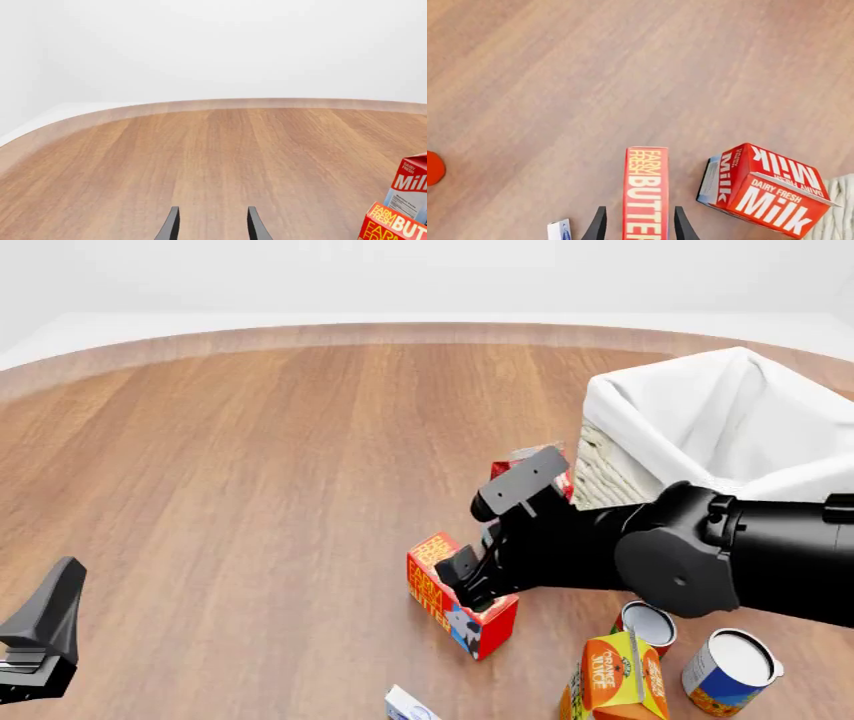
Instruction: Pick up the cream cheese box and the butter, and put them in the basket.
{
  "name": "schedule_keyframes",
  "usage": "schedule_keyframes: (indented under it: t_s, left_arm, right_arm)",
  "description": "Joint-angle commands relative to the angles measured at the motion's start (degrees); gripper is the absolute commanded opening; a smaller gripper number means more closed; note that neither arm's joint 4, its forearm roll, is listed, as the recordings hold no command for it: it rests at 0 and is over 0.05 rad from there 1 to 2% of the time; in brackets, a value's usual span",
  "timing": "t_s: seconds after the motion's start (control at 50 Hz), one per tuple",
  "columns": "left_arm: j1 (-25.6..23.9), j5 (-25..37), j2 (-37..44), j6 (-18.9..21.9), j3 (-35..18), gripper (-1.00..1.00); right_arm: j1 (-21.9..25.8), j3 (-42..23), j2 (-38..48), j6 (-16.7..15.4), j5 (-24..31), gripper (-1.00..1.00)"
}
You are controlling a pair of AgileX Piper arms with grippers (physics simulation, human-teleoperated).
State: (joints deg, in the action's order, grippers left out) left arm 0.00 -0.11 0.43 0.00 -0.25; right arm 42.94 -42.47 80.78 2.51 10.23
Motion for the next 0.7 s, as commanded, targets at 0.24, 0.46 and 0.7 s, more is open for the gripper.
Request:
schedule_keyframes:
  t_s: [0.24,0.46,0.7]
  left_arm:
    - [0.0,0.0,0.0,0.0,0.0,1.00]
    - [0.0,0.0,0.0,0.0,0.0,1.00]
    - [0.0,0.0,0.0,0.0,0.0,1.00]
  right_arm:
    - [-0.4,2.6,0.7,1.1,-2.4,1.00]
    - [-0.4,3.4,0.9,1.3,-3.5,1.00]
    - [-0.2,4.7,1.6,2.5,-4.9,1.00]
